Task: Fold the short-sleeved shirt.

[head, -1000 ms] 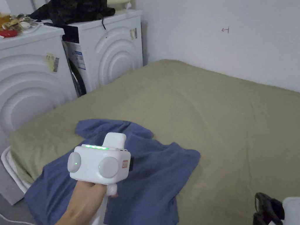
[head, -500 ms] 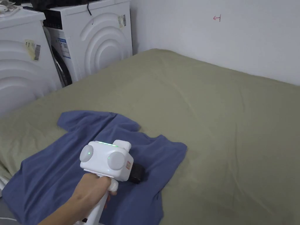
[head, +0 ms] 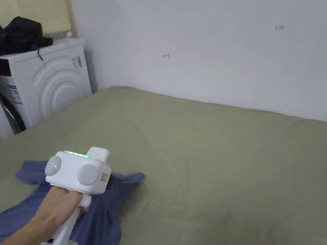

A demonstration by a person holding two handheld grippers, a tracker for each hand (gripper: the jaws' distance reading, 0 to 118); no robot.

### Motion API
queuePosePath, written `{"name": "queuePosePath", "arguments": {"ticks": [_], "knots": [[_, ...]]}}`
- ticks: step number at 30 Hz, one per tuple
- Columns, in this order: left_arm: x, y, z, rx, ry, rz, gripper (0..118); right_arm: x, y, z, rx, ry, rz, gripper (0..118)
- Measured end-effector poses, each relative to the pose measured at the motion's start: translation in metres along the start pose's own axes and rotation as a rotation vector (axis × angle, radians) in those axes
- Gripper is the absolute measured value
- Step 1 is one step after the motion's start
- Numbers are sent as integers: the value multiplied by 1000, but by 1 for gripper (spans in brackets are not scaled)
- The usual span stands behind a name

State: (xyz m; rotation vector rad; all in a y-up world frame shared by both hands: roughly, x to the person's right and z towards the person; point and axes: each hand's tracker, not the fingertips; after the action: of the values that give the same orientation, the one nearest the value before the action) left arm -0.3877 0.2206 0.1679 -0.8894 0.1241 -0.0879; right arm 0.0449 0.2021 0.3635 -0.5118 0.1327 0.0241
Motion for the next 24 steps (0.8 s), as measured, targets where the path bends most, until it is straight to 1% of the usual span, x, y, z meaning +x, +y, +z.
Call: {"name": "queuePosePath", "arguments": {"ticks": [2,3,4,7,9,11,15,16,17,20,22,24], "knots": [[29,19,21,64,-64,-5,1,16,-2,14,12,-32,-9,0],[45,29,30,83,-88,-31,1,23,-2,19,20,-41,-15,0],[74,34,57,163,-90,-85,1,31,-3,26,25,-55,-24,0],[150,50,101,226,-196,-173,1,51,-6,43,42,-95,-49,0],[183,68,110,238,-298,-192,1,64,-8,51,50,-122,-70,0],[232,72,121,246,-396,-221,1,77,-10,57,49,-151,-96,0],[311,73,104,209,-544,-289,1,100,-16,59,41,-204,-120,0],[330,74,88,177,-589,-296,1,106,-18,58,33,-217,-125,0],[349,72,72,155,-604,-306,1,112,-20,57,28,-231,-131,0],[398,51,18,35,-618,-333,1,125,-26,49,-1,-253,-153,0],[422,35,-23,-63,-595,-328,1,132,-31,44,-18,-265,-160,0],[436,15,-53,-117,-563,-327,1,137,-35,38,-41,-277,-163,0]]}}
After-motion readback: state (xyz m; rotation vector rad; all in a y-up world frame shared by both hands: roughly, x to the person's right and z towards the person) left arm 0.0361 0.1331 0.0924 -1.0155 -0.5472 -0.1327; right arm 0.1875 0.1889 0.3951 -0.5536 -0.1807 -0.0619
